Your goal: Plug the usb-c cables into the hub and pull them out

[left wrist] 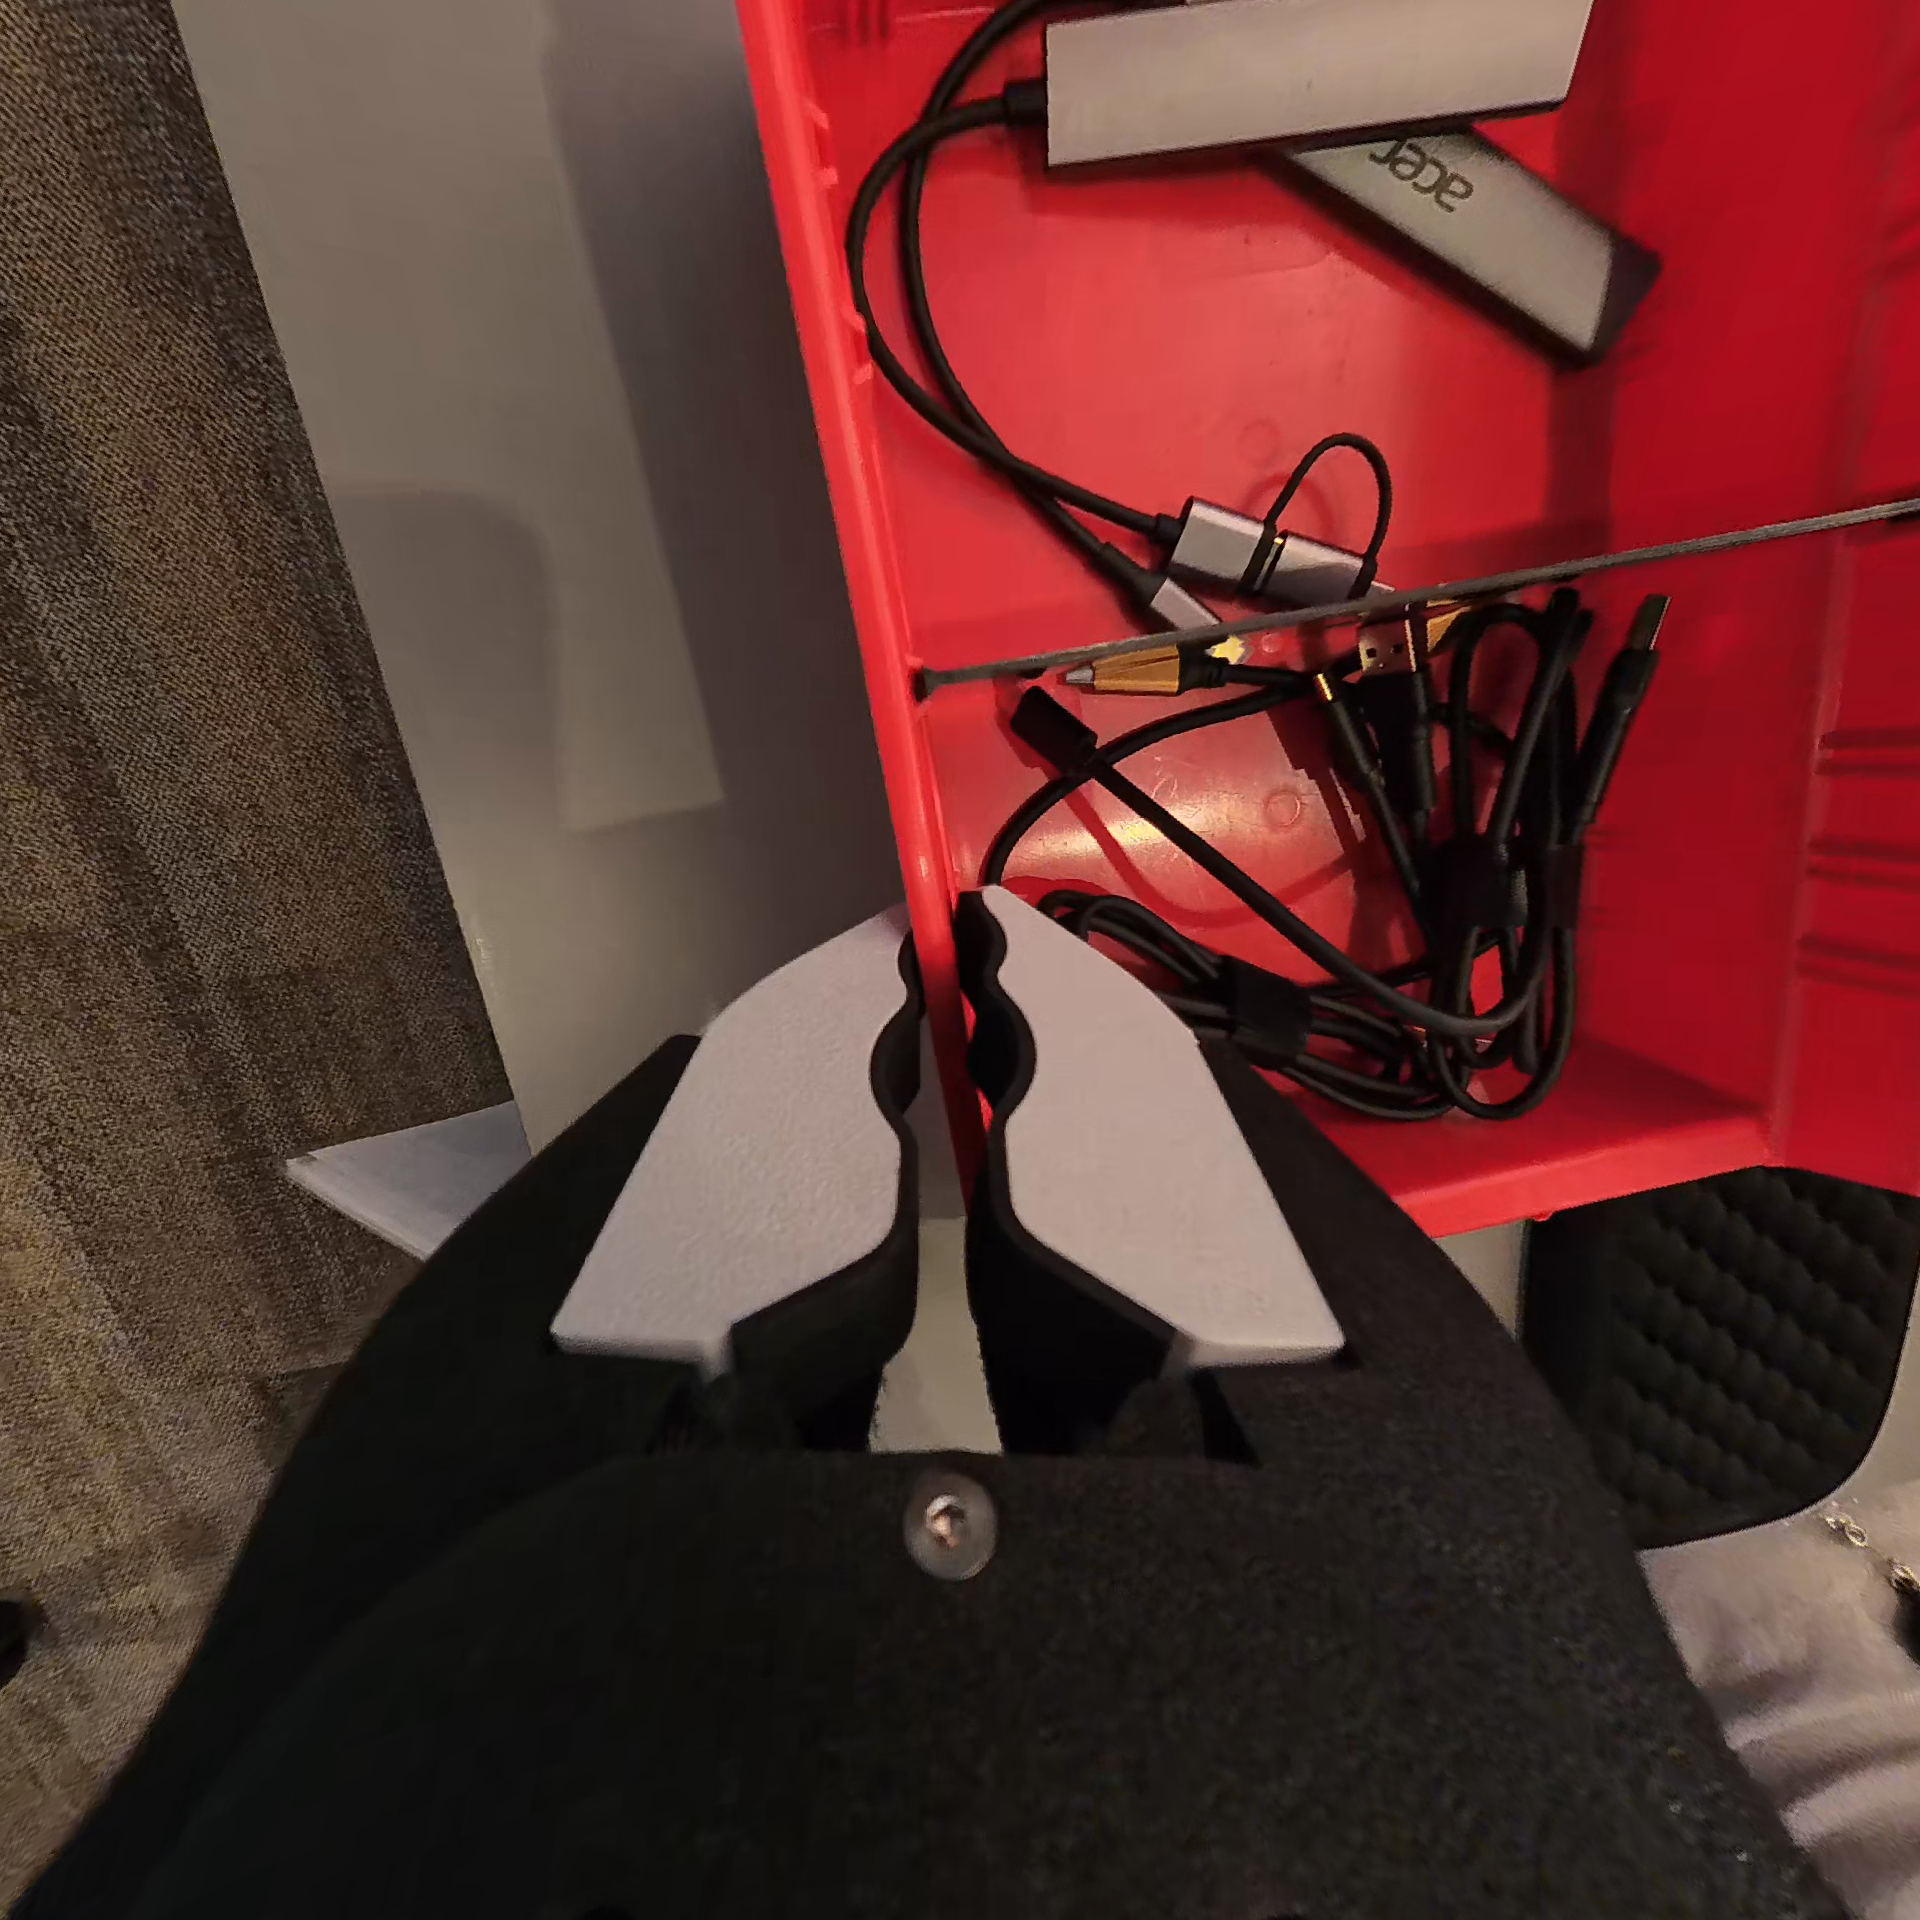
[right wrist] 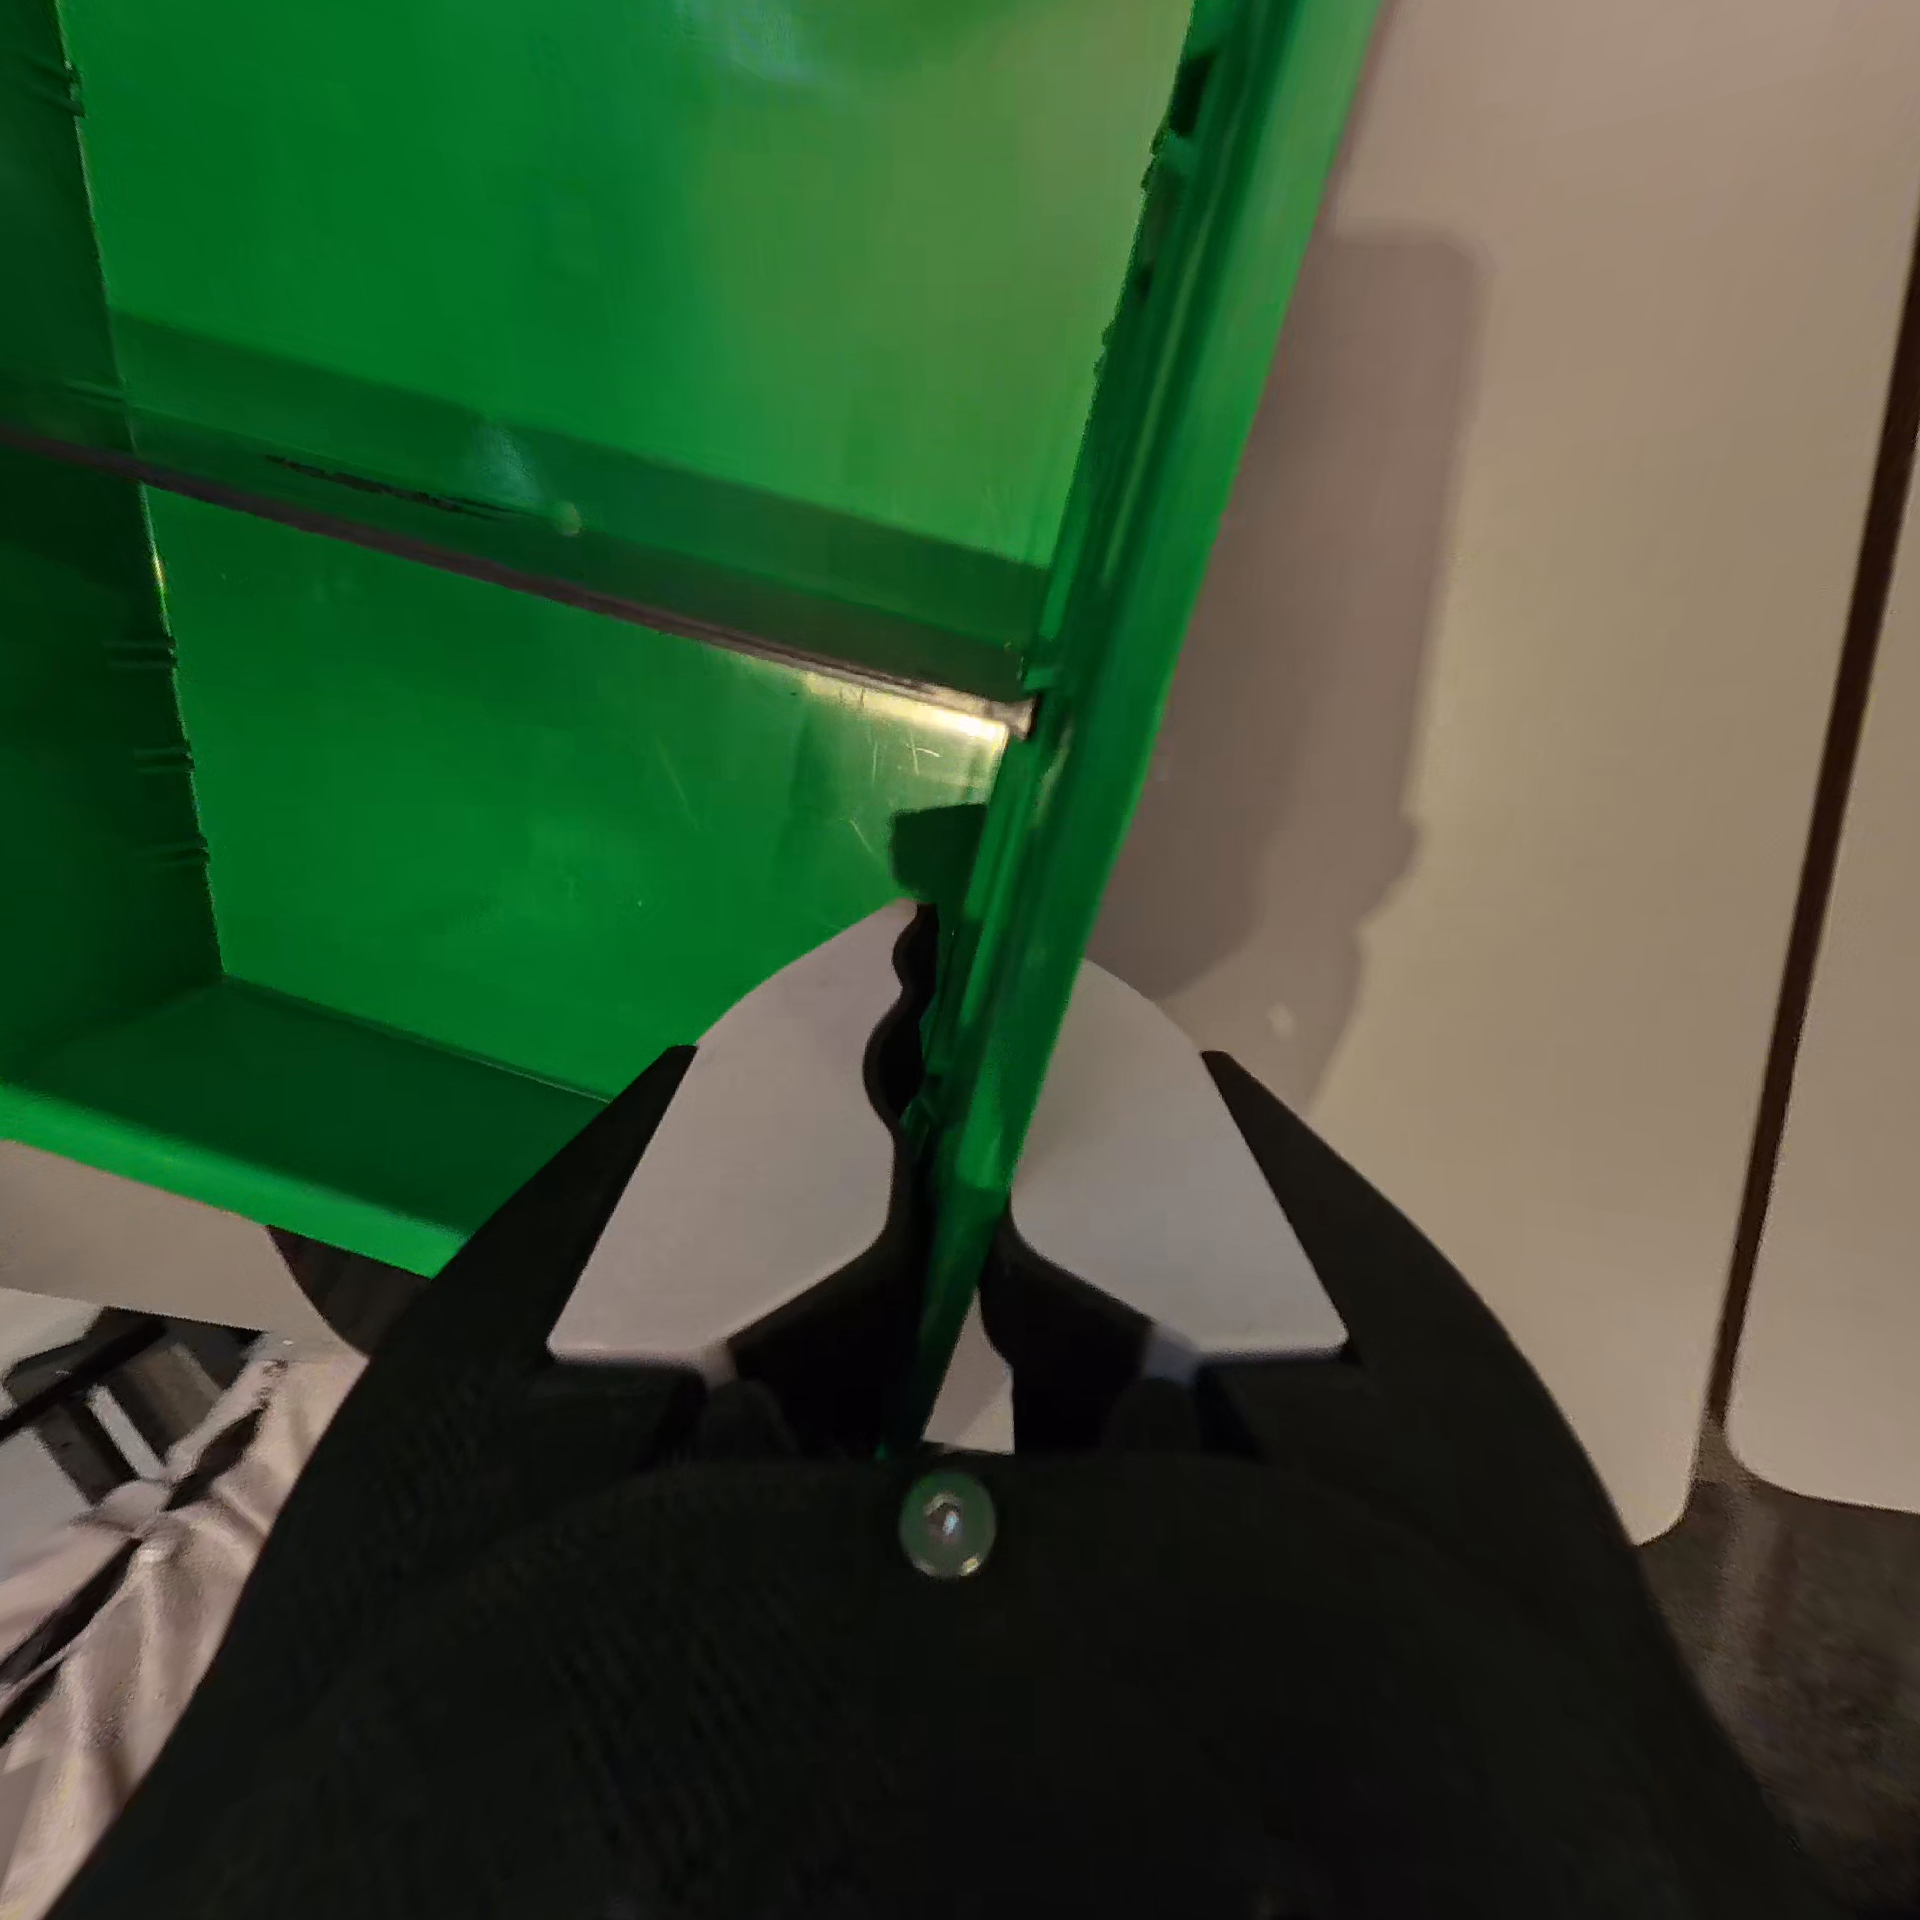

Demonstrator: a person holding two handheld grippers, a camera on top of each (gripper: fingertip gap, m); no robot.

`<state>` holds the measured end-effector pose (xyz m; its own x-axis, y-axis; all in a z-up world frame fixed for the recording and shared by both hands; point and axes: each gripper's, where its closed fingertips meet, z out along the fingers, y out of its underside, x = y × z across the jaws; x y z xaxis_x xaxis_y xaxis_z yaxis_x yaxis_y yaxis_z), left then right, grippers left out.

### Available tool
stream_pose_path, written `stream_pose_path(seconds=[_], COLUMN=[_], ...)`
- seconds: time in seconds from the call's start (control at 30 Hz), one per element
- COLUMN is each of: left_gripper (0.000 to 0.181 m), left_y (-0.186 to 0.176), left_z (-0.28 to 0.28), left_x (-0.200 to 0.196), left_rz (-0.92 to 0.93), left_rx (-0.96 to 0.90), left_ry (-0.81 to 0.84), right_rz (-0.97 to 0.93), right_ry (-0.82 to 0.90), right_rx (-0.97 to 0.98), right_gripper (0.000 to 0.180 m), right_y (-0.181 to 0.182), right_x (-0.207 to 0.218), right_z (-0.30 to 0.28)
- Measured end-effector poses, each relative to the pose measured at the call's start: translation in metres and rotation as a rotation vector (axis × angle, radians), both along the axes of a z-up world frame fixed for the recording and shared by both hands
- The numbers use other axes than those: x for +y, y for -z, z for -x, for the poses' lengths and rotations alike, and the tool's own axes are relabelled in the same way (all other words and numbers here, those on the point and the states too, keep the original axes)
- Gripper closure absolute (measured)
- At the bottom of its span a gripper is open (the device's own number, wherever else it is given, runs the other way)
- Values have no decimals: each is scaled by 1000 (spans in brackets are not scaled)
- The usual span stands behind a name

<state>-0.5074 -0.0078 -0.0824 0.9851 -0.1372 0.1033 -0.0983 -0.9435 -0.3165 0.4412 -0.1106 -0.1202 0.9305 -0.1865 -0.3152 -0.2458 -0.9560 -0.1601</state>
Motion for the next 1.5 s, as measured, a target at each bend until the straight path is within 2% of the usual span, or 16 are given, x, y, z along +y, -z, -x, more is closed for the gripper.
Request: stream_pose_path(seconds=[0.4,0.63,1.23,1.27,1.33,1.43,1.5], left_gripper=[177,178,176,173,148,128,126], left_y=[0,0,0,1,1,-6,-16], left_z=[1,3,3,3,-3,1,7], left_x=[0,0,4,3,1,-4,-14], left_rz=[-12,-12,-143,-149,-175,-274,-352], left_rx=[38,15,-91,-93,-115,-107,-116], left_ry=[3,-34,-55,-41,14,41,30], right_rz=[36,17,-72,-88,-151,-286,-404], right_ry=[-254,-330,-433,-443,-448,-388,-338], right_rx=[-181,-155,-177,-177,-185,-203,-234], right_gripper=[174,173,165,163,156,146,142], right_y=[14,22,21,20,14,-7,-25], right_x=[56,76,88,89,93,100,98], right_z=[33,49,51,51,50,42,35])
